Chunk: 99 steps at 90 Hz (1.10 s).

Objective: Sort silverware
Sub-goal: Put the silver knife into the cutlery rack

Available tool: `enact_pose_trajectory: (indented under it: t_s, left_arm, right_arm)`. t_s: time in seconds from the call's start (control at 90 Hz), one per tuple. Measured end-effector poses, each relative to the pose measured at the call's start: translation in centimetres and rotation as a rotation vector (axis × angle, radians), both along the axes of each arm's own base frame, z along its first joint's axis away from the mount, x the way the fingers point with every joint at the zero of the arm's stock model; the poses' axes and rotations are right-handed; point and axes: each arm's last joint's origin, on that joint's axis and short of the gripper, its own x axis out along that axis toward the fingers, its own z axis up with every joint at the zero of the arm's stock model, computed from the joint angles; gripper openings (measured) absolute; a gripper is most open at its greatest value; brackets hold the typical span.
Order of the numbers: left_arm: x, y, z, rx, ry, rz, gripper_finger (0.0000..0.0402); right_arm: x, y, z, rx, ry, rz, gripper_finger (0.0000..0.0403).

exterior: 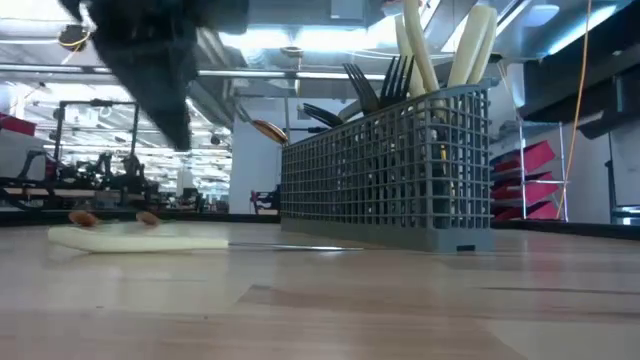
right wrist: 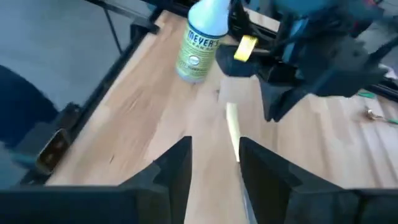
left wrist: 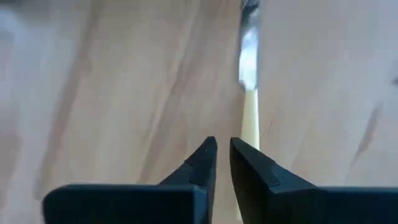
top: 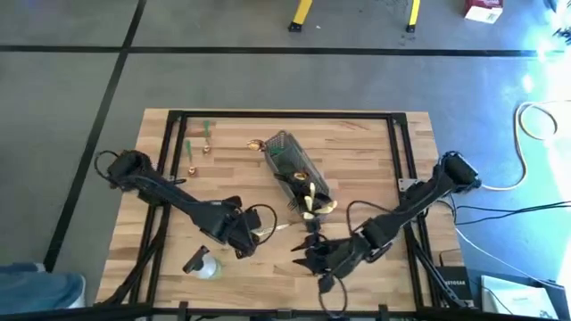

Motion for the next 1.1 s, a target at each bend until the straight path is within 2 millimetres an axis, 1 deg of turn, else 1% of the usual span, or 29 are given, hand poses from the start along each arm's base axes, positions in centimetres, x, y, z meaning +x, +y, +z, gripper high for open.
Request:
enact_pose_trajectory:
  t_s: [0.089, 0.178, 0.222, 0.3, 0.411, 0.467, 0.556, 0.689, 0.778, 0.878, 0.989, 1.1]
  left_arm:
    - [-0.8, 0.4, 0.5, 0.007, -0.057, -0.073, 0.0046]
    - [-1.7, 1.0, 0.8, -0.005, -0.134, -0.127, 0.0056]
    - [-2.3, 1.3, 0.8, -0.016, -0.172, -0.14, 0.0061]
    - [-3.7, 2.0, 0.5, -0.033, -0.23, -0.152, 0.0067]
    - [-5.8, 3.1, 0.0, -0.061, -0.32, -0.164, 0.0072]
    - [-6.8, 3.7, -0.4, -0.081, -0.375, -0.15, 0.0072]
    - [-8.2, 4.6, -1.6, -0.133, -0.429, -0.122, 0.0072]
    - [-10.0, 5.3, -4.1, -0.19, -0.376, -0.09, 0.0073]
    - [-10.7, 5.7, -5.5, -0.197, -0.344, -0.061, 0.0073]
    - [-11.1, 5.8, -6.5, -0.212, -0.367, -0.048, 0.0073]
    - [-11.0, 5.8, -6.6, -0.222, -0.394, -0.044, 0.0073]
    - [-11.0, 5.9, -6.6, -0.209, -0.401, -0.028, 0.0073]
  right_arm:
    - [1.5, 0.6, -0.6, -0.036, 0.043, -0.016, 0.0117]
    - [3.5, 0.8, -1.4, -0.059, 0.113, -0.046, 0.0117]
    - [4.5, 0.6, -1.8, -0.07, 0.149, -0.07, 0.0117]
    - [6.2, 0.5, -1.6, -0.04, 0.161, -0.083, 0.0117]
    - [8.5, -0.2, -1.4, -0.031, 0.174, -0.108, 0.0117]
    - [9.6, -0.7, -1.7, -0.023, 0.204, -0.101, 0.0117]
    - [11.5, -1.8, -2.2, -0.005, 0.236, -0.086, 0.0117]
    - [14.1, -3.3, -3.1, -0.026, 0.264, -0.058, 0.0117]
    - [15.4, -4.4, -3.6, -0.02, 0.297, -0.04, 0.0117]
    - [16.5, -5.8, -3.9, -0.026, 0.324, -0.037, 0.0117]
    - [17.4, -7.3, -5.1, 0.01, 0.36, -0.021, 0.0124]
    - [17.8, -7.9, -6.1, 0.009, 0.383, -0.018, 0.0152]
